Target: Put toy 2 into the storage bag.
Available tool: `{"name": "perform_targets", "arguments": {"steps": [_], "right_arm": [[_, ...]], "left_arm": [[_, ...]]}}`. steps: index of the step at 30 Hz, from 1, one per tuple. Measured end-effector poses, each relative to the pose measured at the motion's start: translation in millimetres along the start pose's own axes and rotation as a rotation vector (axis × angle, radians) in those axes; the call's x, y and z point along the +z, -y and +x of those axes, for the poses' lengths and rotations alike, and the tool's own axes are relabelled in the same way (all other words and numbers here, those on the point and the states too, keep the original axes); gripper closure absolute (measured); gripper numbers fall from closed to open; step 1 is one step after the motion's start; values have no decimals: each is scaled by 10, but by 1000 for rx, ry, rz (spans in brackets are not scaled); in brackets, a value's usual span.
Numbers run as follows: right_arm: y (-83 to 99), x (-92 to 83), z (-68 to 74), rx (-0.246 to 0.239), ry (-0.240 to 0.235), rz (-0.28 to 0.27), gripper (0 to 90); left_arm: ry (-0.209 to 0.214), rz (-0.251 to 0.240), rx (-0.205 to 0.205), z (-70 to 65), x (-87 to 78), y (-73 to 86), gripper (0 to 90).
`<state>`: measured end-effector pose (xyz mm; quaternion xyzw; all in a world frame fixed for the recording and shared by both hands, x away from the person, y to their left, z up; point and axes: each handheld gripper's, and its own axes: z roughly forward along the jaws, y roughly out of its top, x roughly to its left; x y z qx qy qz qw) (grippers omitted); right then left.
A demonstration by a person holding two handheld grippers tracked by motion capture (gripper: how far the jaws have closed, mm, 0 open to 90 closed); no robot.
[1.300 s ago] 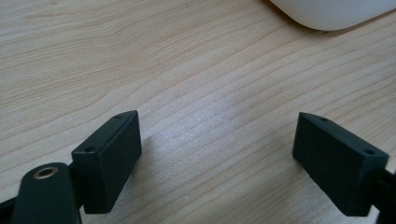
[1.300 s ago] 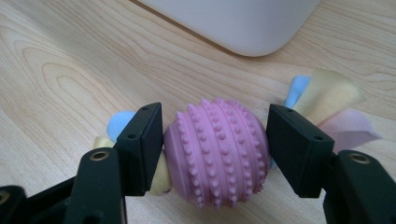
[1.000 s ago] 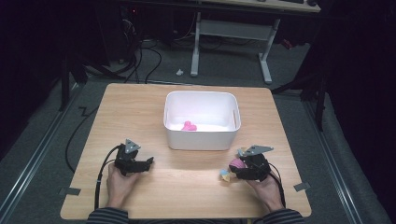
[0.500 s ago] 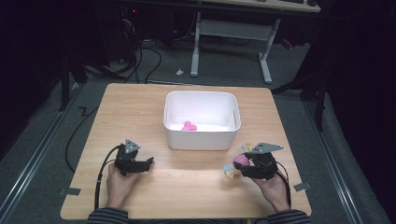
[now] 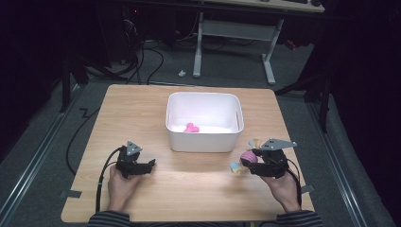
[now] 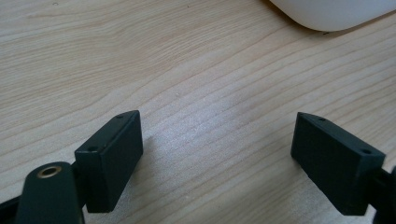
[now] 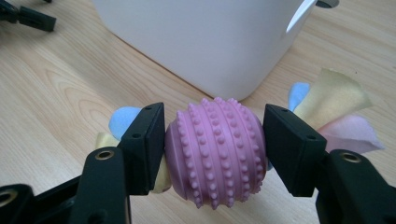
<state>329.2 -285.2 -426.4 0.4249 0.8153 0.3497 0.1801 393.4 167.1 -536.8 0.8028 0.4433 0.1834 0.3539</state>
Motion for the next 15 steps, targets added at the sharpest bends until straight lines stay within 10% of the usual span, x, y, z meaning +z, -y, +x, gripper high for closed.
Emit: {"name": "perform_targets", "arguments": {"steps": [15], "right_arm": [[-308,-294,-72,-11,-5,-73,412]], "left_arm": [[-3,-2,1,2,0,0,176]]}}
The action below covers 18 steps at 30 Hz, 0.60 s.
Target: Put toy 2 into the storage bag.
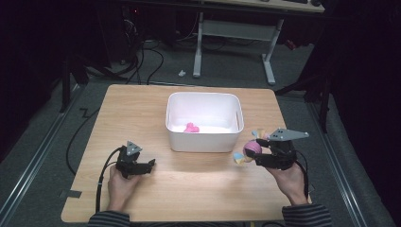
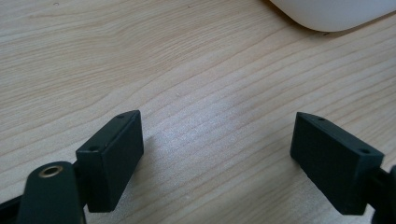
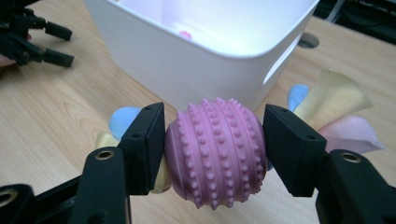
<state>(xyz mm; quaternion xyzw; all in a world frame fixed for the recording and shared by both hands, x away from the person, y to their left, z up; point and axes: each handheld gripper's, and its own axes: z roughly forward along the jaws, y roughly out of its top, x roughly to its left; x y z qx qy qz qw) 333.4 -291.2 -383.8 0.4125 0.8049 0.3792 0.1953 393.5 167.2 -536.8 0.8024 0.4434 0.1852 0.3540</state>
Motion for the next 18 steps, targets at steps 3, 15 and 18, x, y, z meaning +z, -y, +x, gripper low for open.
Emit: {"name": "perform_targets", "arguments": {"steps": [3,15,18], "right_arm": [[-116,-57,-9,-2,10,-20,412],[-507,-33,-5,-16,-21,-72,412],[-592,9,11,-32,-25,-68,411]], "left_arm": [[1,1,0,0,-1,0,176],[1,0,0,1,0,0,176],[1,0,0,1,0,0,176]]}}
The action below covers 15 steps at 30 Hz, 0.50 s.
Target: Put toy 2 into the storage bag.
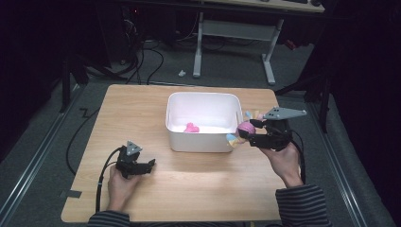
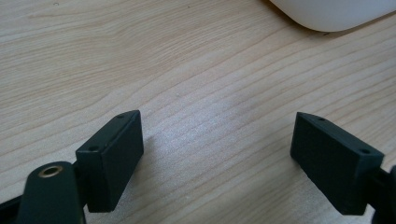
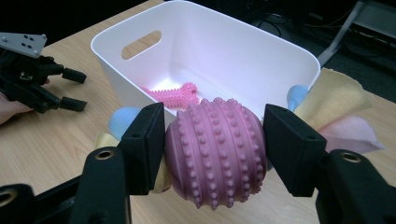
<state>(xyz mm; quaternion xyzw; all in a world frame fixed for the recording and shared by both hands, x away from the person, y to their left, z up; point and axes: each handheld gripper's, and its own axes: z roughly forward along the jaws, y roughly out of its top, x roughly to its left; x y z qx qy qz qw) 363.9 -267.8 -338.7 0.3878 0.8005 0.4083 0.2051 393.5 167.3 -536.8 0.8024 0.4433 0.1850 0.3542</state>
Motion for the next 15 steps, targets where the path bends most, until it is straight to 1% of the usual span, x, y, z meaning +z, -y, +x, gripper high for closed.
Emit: {"name": "perform_targets", "arguments": {"steps": [5,8,11,12,14,15], "right_arm": [[-122,95,19,-16,-8,3,410],[-206,188,21,-22,-11,17,410],[-248,231,29,-29,-6,24,409],[-289,276,31,-29,-7,30,409],[-304,292,31,-27,-4,32,409],[-331,329,30,-21,-5,33,409]], "left_arm": [[1,1,-1,-2,0,0,175],[1,1,-1,-2,0,0,175],[1,1,-1,-3,0,0,175],[1,1,-1,-3,0,0,175],[1,1,-1,-3,0,0,175],[1,2,-1,-3,0,0,175]]}}
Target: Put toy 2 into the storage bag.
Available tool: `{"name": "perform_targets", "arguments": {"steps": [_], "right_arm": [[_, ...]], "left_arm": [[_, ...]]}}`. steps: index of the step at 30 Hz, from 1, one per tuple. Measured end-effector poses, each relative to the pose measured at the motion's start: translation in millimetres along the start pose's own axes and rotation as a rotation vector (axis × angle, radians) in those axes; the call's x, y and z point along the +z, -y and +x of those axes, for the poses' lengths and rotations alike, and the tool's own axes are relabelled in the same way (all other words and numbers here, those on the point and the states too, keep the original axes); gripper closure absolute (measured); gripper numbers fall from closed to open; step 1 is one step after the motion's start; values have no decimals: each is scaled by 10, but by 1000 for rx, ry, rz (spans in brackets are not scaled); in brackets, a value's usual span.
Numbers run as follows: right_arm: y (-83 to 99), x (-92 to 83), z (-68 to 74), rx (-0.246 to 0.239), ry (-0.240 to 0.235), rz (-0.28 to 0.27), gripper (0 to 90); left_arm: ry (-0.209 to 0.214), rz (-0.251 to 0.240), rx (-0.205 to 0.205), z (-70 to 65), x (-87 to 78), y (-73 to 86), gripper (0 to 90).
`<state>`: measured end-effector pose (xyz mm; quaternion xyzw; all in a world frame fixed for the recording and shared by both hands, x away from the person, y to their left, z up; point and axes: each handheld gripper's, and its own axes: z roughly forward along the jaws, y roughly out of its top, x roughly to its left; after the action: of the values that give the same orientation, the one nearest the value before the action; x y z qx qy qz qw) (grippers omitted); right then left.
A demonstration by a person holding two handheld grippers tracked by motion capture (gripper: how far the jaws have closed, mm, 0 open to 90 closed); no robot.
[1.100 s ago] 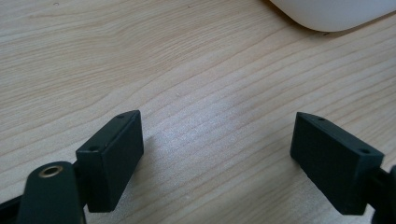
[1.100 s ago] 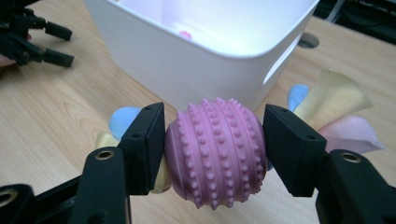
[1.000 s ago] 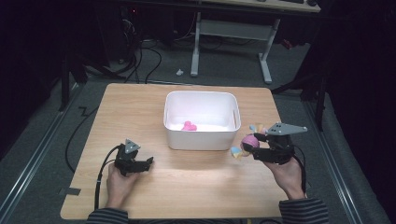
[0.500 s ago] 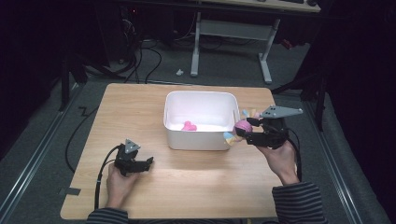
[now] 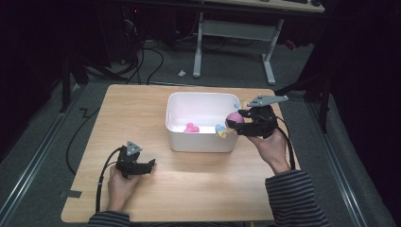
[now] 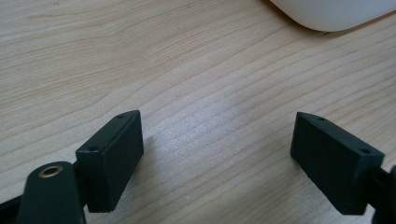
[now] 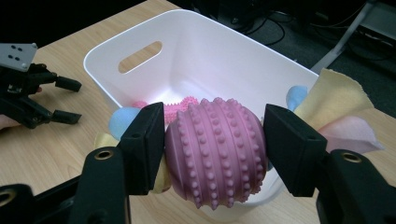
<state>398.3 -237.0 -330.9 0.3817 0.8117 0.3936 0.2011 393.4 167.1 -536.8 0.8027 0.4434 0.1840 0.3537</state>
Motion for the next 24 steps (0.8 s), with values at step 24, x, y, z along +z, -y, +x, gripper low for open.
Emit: {"name": "perform_targets", "arguments": {"steps": [24], "right_arm": [[-164,624,96,26,12,105,400]], "left_arm": [[-5,2,-4,0,-1,1,168]]}}
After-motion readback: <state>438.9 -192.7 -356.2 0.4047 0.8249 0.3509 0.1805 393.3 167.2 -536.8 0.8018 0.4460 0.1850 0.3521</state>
